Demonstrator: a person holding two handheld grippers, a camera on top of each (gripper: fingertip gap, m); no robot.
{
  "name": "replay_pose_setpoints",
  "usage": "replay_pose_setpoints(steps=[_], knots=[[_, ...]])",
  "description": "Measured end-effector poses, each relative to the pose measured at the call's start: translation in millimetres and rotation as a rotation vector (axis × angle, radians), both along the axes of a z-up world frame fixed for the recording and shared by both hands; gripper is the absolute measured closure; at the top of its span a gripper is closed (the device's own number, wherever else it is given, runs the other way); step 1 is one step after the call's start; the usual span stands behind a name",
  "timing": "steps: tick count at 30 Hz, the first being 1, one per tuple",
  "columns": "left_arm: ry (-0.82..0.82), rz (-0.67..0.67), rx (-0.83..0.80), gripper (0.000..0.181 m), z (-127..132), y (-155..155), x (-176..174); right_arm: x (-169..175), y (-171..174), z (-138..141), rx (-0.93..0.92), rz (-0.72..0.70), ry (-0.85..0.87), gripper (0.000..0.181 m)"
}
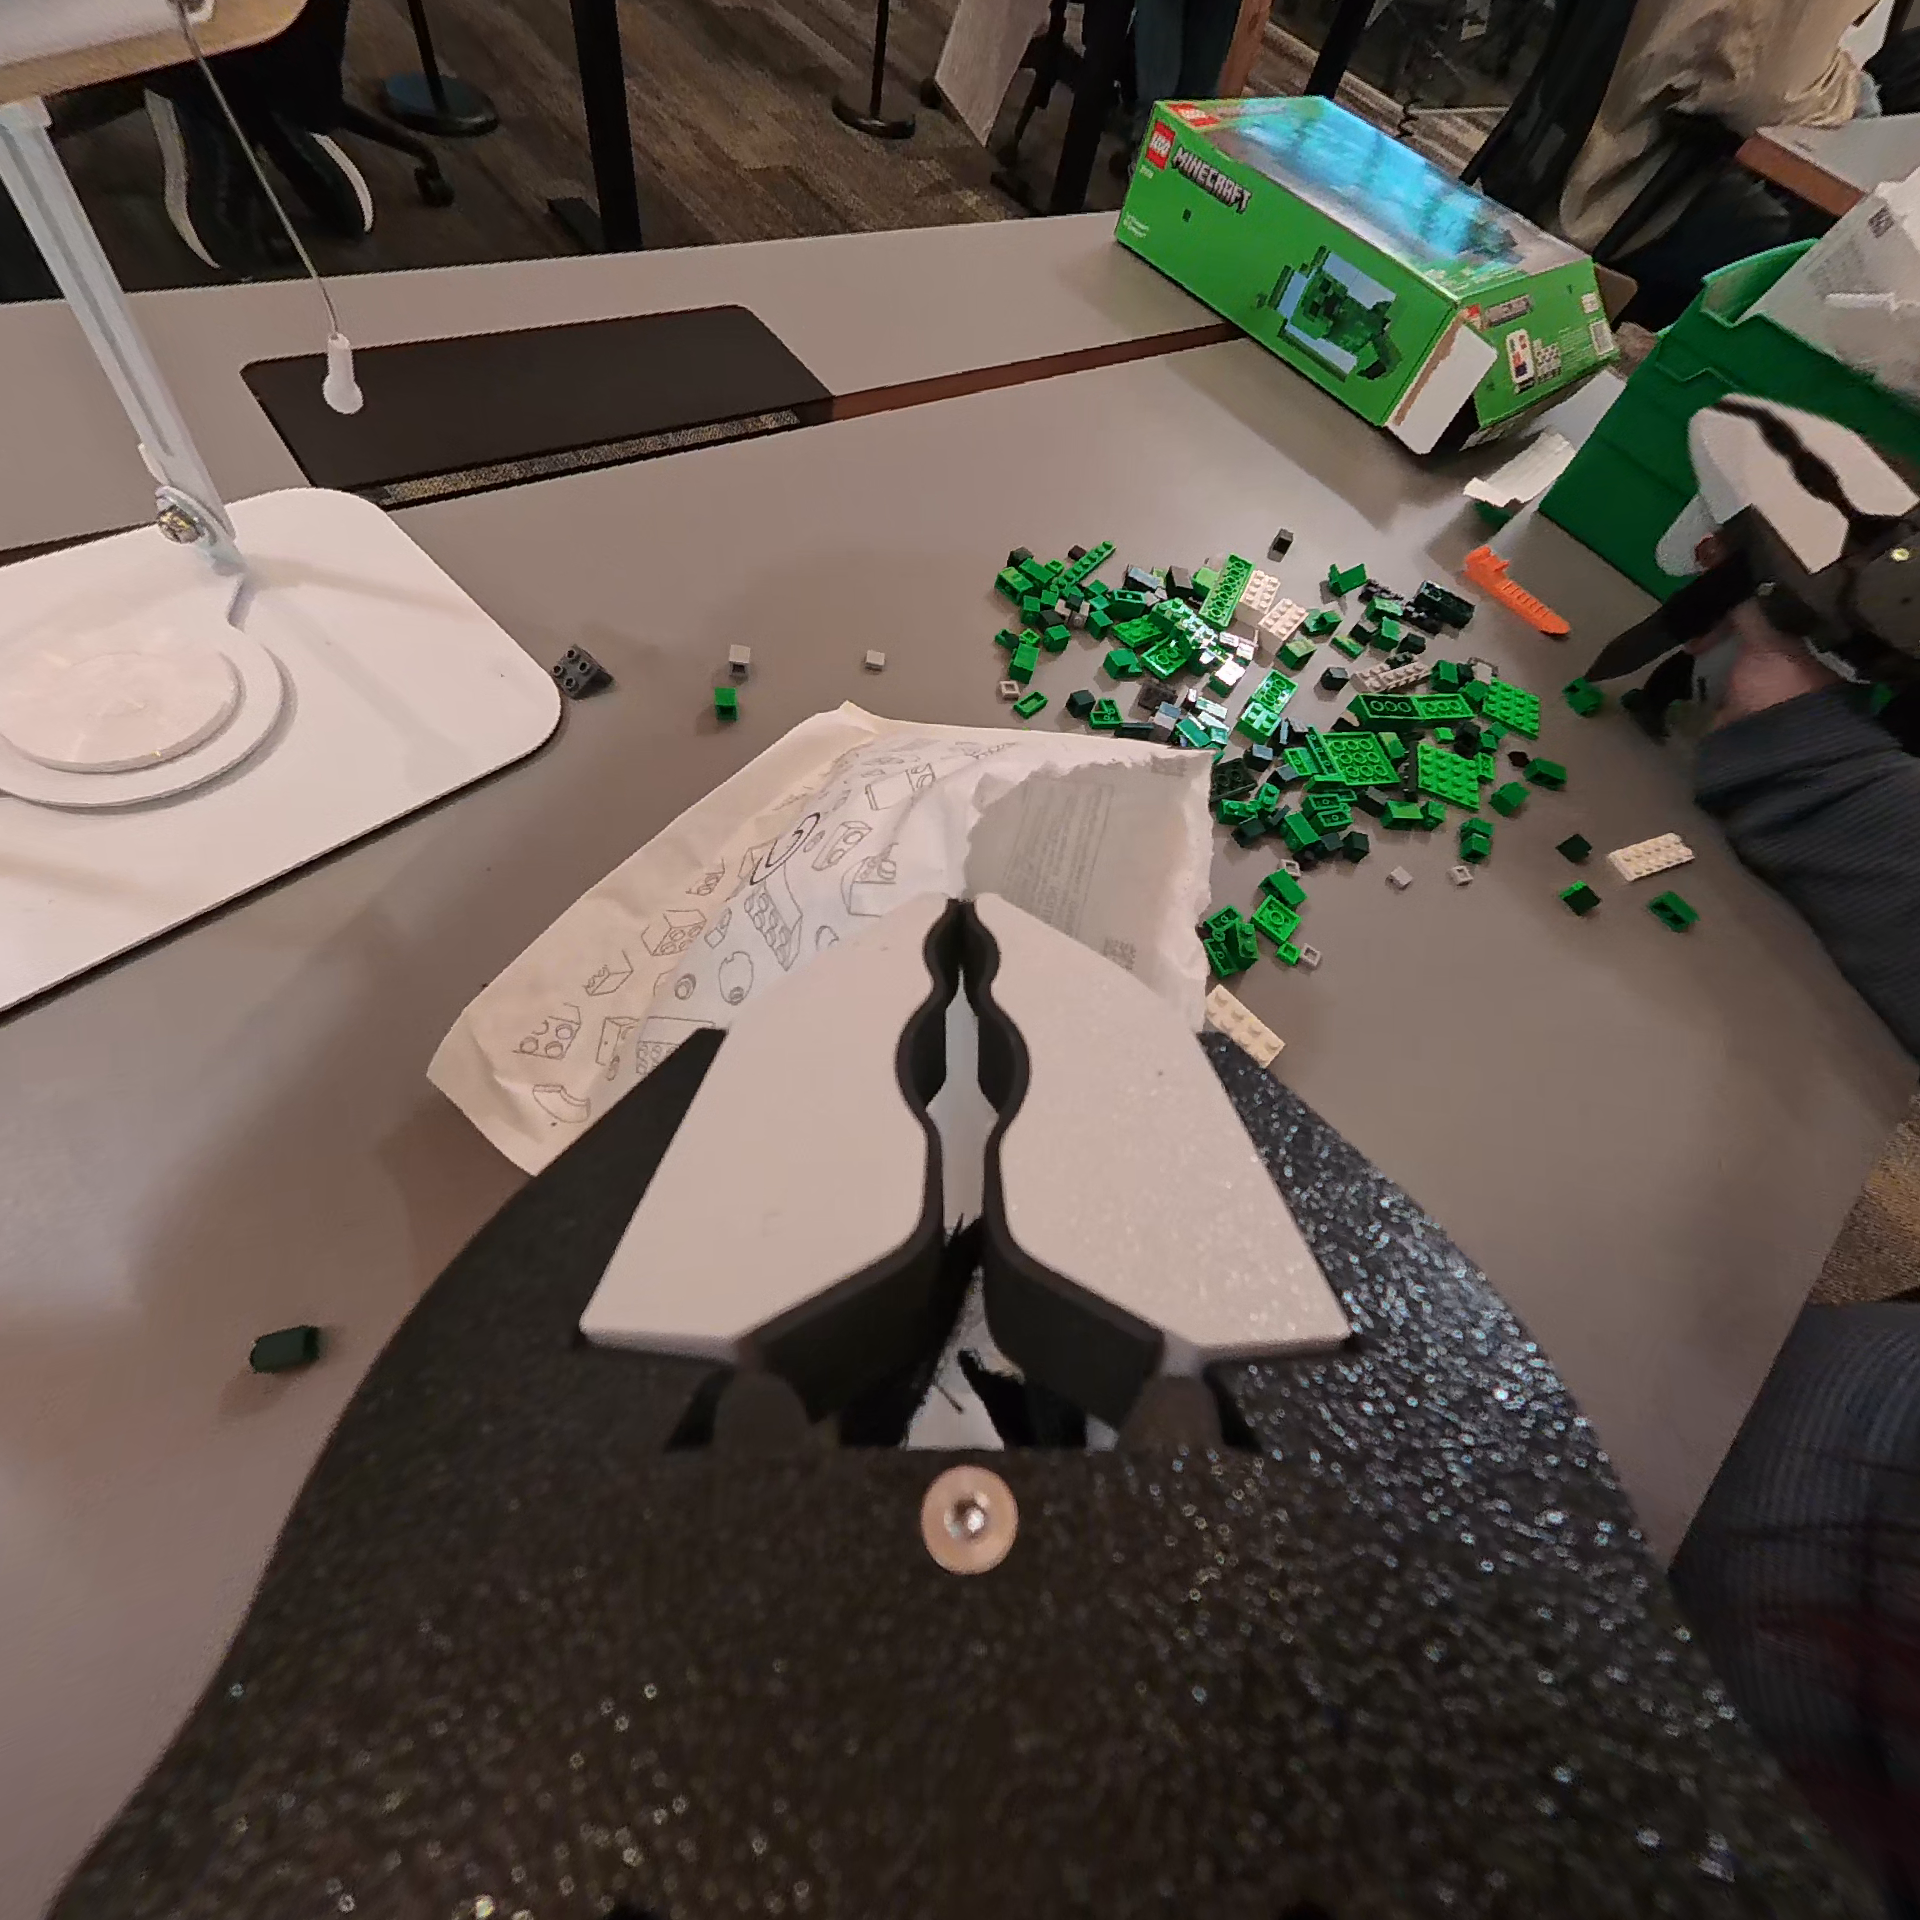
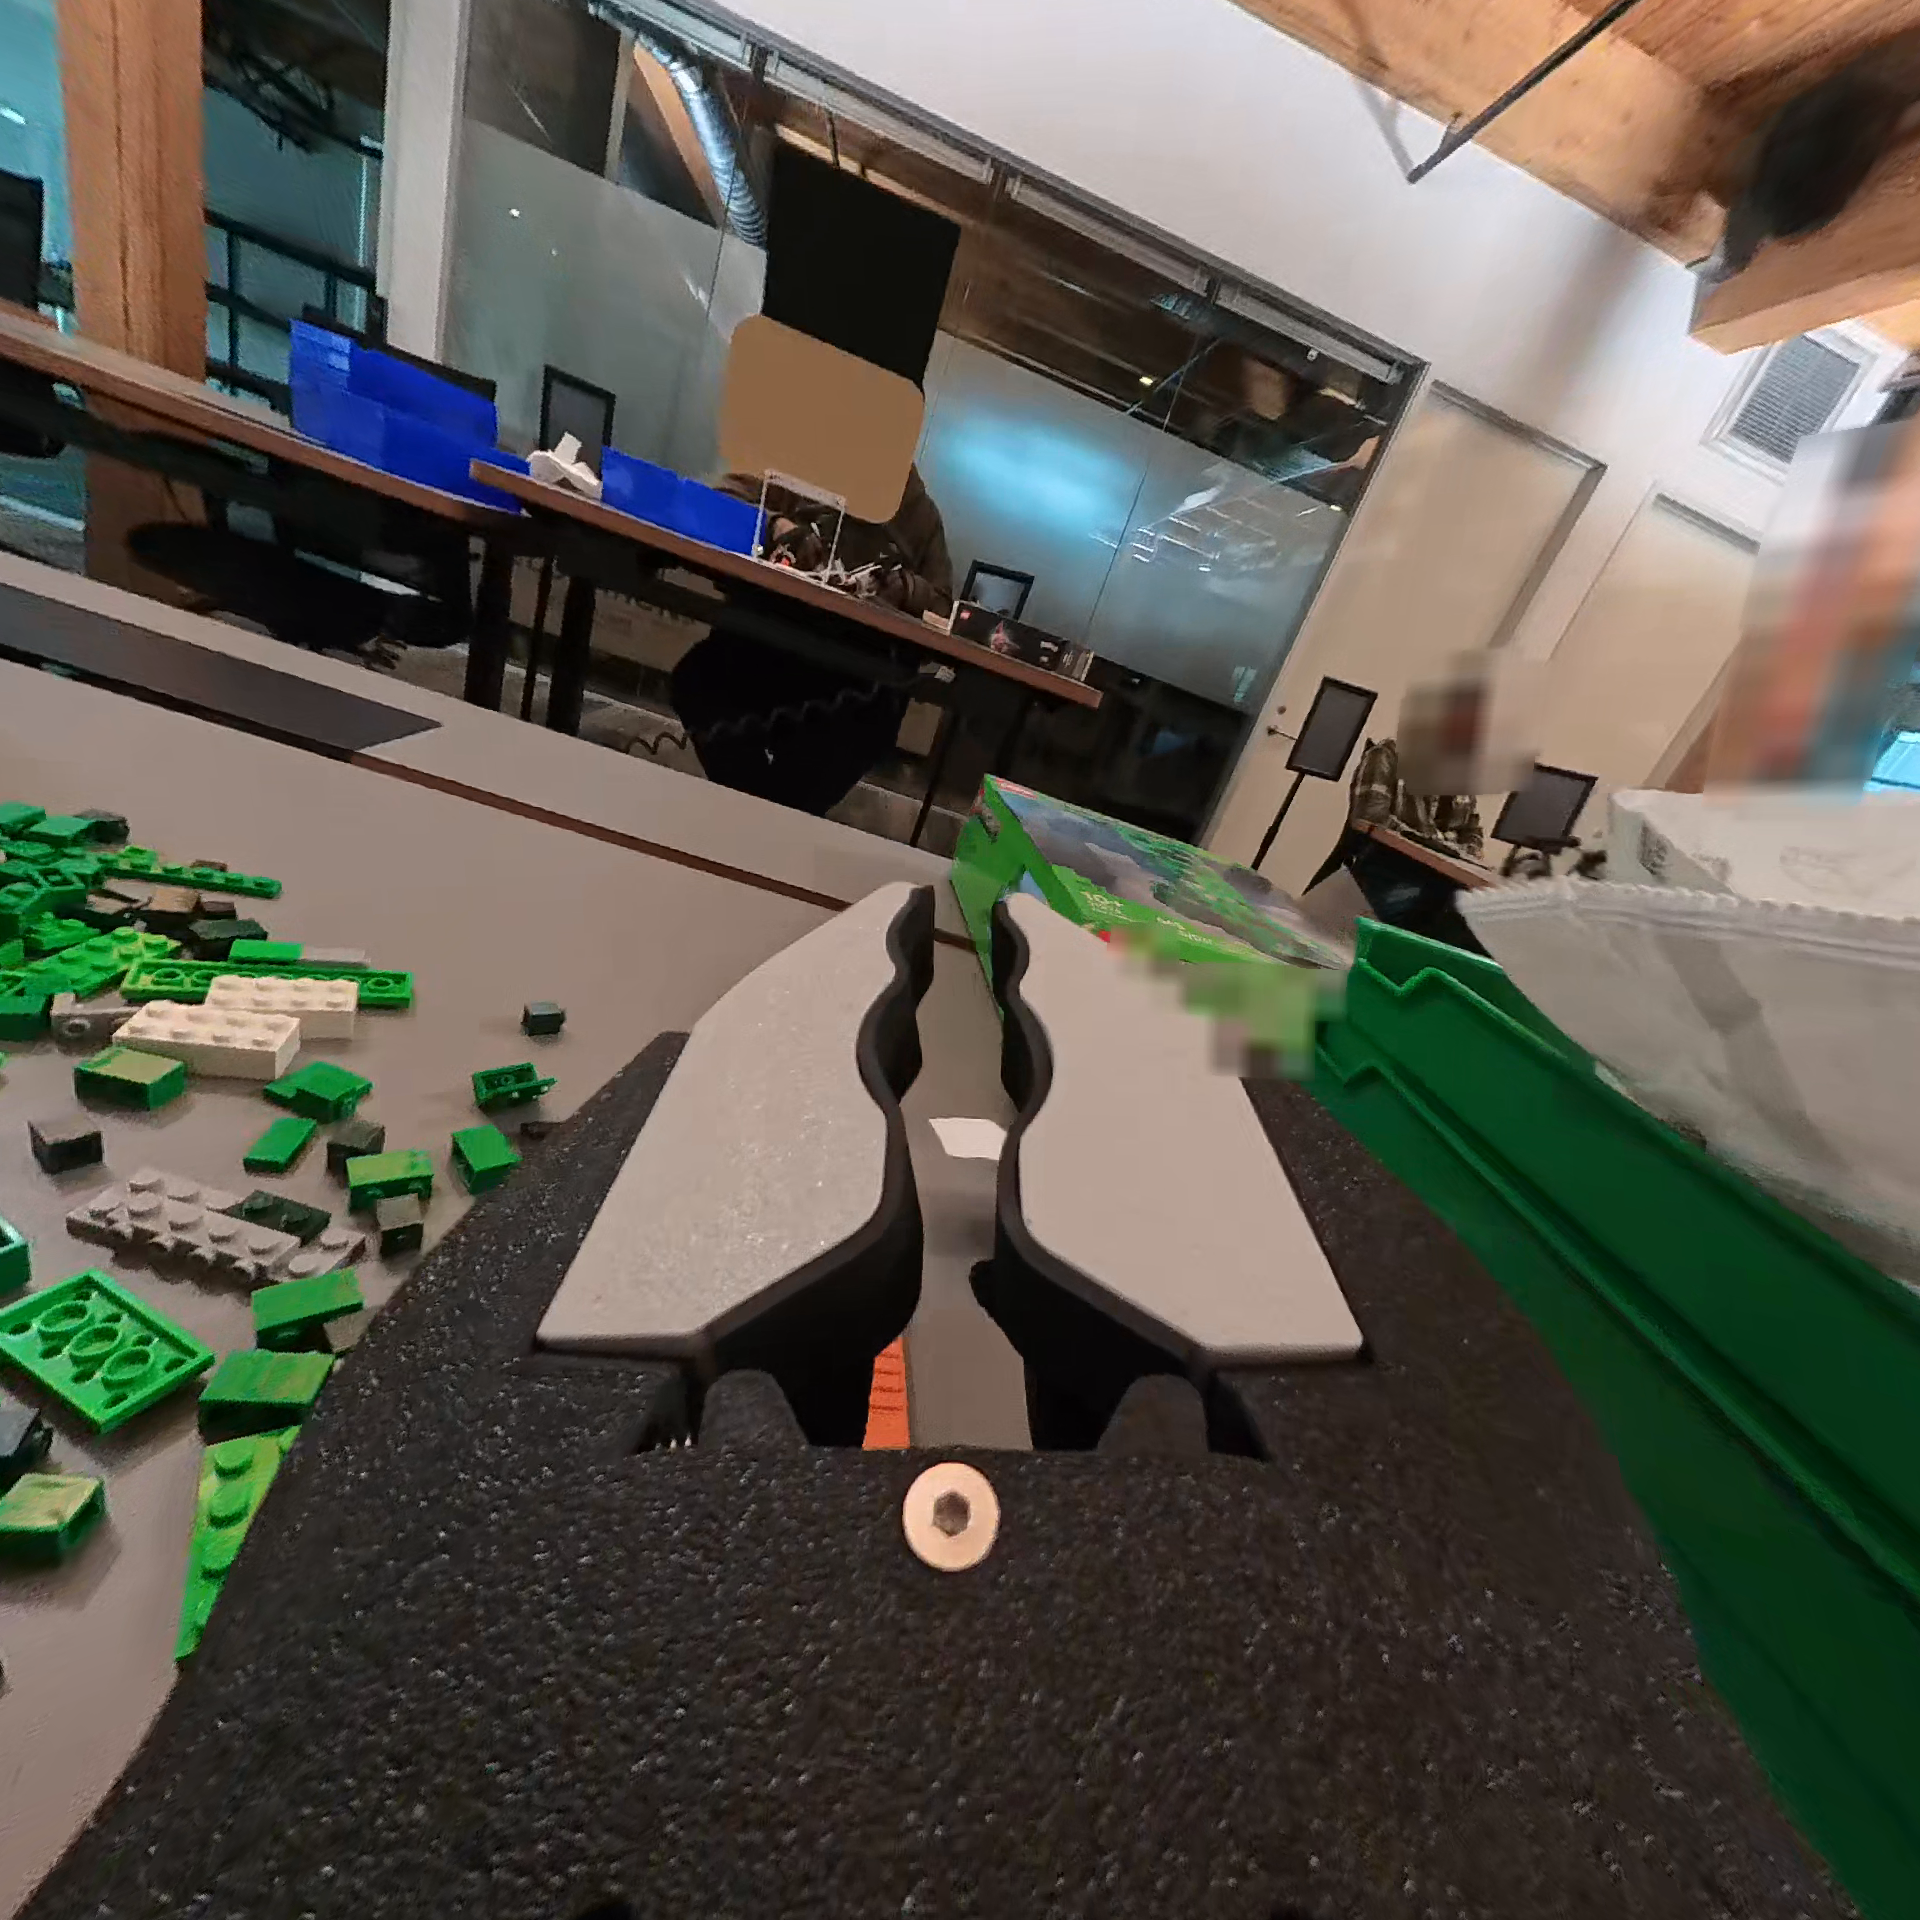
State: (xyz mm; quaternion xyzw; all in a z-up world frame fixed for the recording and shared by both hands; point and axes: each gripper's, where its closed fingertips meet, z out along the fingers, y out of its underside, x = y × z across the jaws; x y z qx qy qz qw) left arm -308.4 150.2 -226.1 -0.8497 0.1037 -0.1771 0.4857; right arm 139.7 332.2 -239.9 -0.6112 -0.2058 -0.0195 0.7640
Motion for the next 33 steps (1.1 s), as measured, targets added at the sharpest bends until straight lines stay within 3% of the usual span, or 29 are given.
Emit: replay_pose_setpoints(steps=[4, 7, 13, 17, 20, 24, 33], knots=[[0.005, -0.005, -0.004, 0.181, 0, -1, 1, -33, -5, -6, -0.046, 0.173, -0.081, 0.171], [0.012, -0.006, -0.003, 0.181, 0, -1, 0, -72, -5, -17, -0.180, 0.363, -0.199, 0.171], [0.011, 0.006, 0.008, 0.181, 4, -4, -6, -122, 1, -32, -0.383, 0.579, -0.276, 0.171], [0.002, 0.024, 0.020, 0.181, 8, -7, -12, -146, -4, -57, -0.588, 0.714, -0.354, 0.171], [0.001, 0.028, 0.020, 0.181, 8, -7, -14, -161, -21, -72, -0.723, 0.810, -0.414, 0.168], [-0.003, 0.023, 0.022, 0.181, 8, -6, -13, -185, -61, -77, -0.759, 0.953, -0.481, 0.167], [0.003, 0.012, 0.019, 0.181, 6, -5, -9, -227, -149, -80, -0.588, 1.273, -0.689, 0.161]])
